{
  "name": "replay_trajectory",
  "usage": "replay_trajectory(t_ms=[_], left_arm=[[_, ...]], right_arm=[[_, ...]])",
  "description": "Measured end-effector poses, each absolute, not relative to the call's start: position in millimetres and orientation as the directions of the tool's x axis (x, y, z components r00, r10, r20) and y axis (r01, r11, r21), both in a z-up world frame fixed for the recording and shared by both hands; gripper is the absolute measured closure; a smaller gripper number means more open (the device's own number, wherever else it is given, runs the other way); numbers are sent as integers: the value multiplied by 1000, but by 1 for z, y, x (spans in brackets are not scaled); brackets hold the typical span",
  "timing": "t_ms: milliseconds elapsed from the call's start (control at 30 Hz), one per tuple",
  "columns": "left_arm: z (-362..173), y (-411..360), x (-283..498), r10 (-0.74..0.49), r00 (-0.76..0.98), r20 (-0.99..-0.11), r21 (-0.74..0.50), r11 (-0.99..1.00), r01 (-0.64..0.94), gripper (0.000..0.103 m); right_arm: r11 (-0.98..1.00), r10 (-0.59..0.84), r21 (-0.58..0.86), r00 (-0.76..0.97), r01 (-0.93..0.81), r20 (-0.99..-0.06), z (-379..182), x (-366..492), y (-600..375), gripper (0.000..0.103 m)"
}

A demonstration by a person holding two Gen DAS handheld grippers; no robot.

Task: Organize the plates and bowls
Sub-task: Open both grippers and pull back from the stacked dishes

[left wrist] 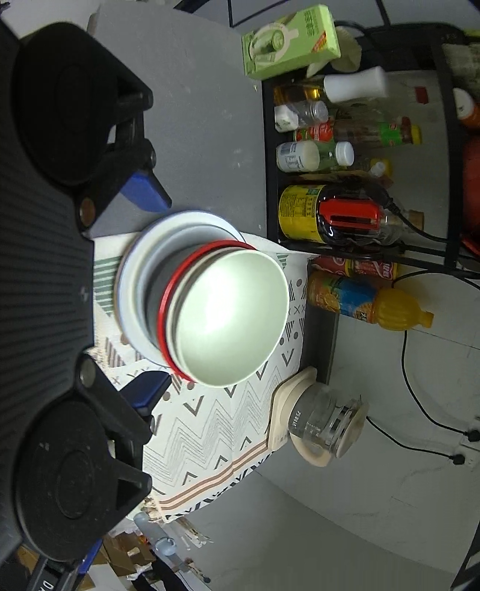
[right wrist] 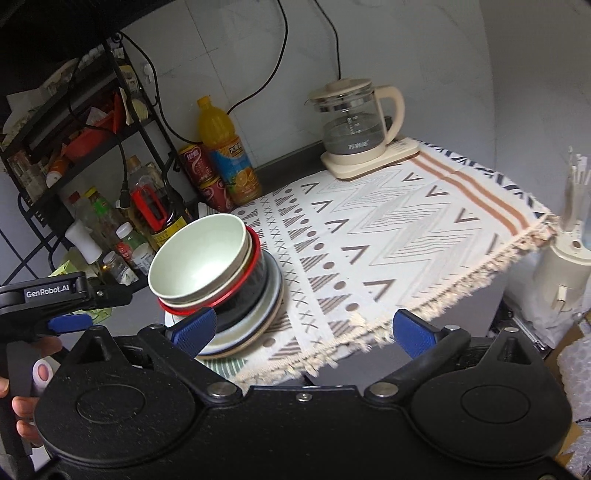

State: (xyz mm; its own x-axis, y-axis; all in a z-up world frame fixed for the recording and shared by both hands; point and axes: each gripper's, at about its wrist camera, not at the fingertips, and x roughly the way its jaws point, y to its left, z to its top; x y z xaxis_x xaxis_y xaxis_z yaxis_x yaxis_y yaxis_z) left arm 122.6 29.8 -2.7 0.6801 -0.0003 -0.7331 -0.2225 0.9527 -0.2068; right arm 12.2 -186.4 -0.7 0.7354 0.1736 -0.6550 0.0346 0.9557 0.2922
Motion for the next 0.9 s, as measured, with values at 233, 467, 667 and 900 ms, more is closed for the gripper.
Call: replay_trajectory(t_ms=[233, 467, 667, 900], left_arm=[[-2, 9, 91, -1, 696, -718, -167, 971, -171, 1], [3, 2, 79, -93, 727, -680, -168, 985, -31, 1], [12, 16, 62, -124, 726, -677, -132, 990, 46, 1], [17, 36, 36, -161, 708, -688, -104, 987, 123, 1]], right_arm=[[963, 117, 260, 762, 69, -637, 2, -30, -188, 0], [964, 3, 214, 800, 157, -600, 12, -69, -177, 0], [924, -77, 259, 801, 281, -594, 24, -108, -150, 0], [907, -145, 244, 799, 342, -583, 34, -148, -109, 0]])
